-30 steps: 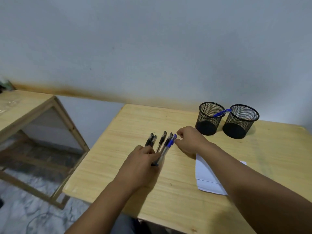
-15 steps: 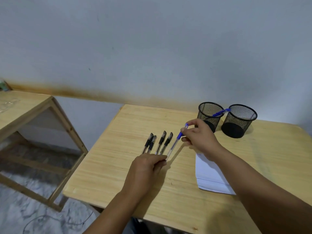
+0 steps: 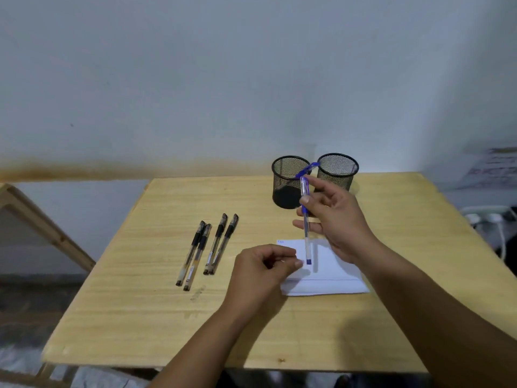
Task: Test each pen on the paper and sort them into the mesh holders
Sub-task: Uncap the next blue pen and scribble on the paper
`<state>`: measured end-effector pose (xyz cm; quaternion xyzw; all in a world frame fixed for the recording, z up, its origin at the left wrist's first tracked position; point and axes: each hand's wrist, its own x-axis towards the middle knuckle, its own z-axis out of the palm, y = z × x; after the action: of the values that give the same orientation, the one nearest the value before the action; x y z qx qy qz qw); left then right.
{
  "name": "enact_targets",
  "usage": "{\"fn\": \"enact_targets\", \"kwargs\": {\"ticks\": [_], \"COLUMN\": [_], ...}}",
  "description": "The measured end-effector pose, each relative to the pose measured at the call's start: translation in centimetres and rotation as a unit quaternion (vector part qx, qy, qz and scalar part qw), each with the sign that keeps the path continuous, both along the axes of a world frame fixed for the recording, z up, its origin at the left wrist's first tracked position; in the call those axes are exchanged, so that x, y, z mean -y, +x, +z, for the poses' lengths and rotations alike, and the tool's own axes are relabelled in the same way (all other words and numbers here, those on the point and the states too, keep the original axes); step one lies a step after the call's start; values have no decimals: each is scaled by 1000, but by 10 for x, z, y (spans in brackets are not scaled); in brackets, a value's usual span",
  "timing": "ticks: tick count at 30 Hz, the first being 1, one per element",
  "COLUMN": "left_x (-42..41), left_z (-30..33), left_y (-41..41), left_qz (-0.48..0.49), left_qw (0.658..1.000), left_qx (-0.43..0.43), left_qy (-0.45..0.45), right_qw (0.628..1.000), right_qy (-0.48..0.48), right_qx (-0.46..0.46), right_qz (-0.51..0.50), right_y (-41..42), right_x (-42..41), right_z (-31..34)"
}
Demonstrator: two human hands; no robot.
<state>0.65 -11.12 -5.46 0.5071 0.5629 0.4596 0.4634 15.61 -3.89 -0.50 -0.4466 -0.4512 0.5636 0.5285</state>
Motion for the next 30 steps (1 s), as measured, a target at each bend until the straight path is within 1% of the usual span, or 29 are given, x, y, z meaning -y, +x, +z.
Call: {"fn": "enact_targets", "kwargs": {"ticks": [3,5,7,9,11,14,18,24,27,30], "left_x": [-11,-19,-28,-34,-36,-35,-32,-30,-30,-32], "left_z": [5,11,17,23,27,27,26,25,27,29], "left_y": [5,6,9,13,17,22,24,25,24,21], "left_qz": [-18,-5,8,3,-1,7,20,29,53,62], "left_qw": [999,998,998,998,998,999,1000,999,998,997], "left_qx": [-38,-39,-38,-40,-34,-23,12,-6,6,22], "left_qy": [32,42,44,48,55,44,14,25,28,32], "right_qw": [1000,998,994,985,978,976,976,974,971,973], "right_qy": [-1,-7,-8,0,-3,3,32,55,60,66], "right_qx": [25,58,112,171,204,211,210,221,229,222], "right_qz": [-5,-12,-12,11,38,52,42,5,-4,9], "right_y": [13,19,24,27,29,32,32,21,16,15], "right_x": [7,14,21,28,33,37,39,40,40,40], "right_z": [-5,-10,-16,-22,-25,-27,-30,-36,-37,-33]}}
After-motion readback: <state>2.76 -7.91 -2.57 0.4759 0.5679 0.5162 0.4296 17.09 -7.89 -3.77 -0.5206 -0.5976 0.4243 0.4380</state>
